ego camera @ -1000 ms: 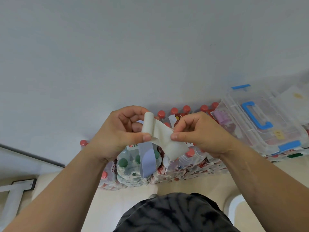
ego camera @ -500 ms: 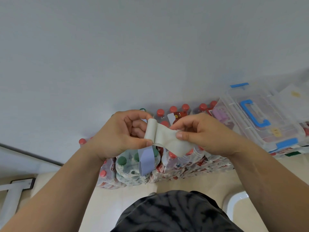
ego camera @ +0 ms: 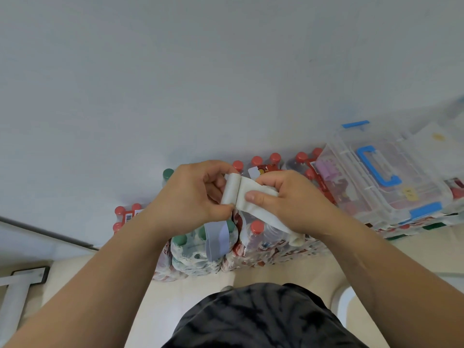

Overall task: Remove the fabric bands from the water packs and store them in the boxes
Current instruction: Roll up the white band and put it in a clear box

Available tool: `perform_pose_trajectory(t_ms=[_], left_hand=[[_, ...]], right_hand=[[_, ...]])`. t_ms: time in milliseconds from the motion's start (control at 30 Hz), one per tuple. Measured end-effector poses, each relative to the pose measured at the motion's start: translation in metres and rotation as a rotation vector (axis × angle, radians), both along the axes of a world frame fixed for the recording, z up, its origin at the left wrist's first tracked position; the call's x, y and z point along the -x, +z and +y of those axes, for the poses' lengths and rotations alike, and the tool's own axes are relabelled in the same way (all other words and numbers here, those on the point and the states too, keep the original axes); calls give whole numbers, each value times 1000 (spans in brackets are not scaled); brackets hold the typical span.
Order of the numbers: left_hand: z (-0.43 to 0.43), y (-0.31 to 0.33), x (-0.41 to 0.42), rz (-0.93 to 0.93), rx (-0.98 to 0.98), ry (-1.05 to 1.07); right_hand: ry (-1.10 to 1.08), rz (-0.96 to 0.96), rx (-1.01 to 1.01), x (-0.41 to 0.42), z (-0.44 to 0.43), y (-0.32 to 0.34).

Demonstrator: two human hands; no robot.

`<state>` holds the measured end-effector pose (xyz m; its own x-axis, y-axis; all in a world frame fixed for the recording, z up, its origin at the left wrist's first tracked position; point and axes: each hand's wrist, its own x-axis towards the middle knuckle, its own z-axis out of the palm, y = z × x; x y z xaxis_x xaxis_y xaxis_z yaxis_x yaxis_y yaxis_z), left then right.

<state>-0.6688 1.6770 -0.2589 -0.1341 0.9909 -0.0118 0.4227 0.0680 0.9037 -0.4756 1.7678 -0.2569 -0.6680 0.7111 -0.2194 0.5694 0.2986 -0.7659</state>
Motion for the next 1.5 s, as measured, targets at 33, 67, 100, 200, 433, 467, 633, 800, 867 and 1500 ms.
perform_pose_trajectory(t_ms=[33,67,100,200,433,467,633,800,867,1500], left_hand=[[0,0,1,-53,10,9],[0,1,2,-114,21,11],[0,1,2,-172,29,9],[-2,0,3,-288,33,2],[-2,-1,2,-216,35,-36],[-2,0,0,-136,27,-43],[0,4,-10,336,-45,-136],[5,0,-24,576,-119,-183],[6,-6,-27,635,-168,-156],[6,-20,-23,-426,-16,30]], right_hand=[[0,-1,-5,-1,2,1],[4,-4,4,-3,4,2],[14,-12,19,-5,5,4],[71,-75,15,-8,8,11],[149,-115,54,-12,11,11],[163,-119,55,-12,11,10],[194,-69,68,-14,8,6],[119,-4,107,-15,5,0],[79,26,114,-14,5,-2],[-105,283,165,-9,7,-5]])
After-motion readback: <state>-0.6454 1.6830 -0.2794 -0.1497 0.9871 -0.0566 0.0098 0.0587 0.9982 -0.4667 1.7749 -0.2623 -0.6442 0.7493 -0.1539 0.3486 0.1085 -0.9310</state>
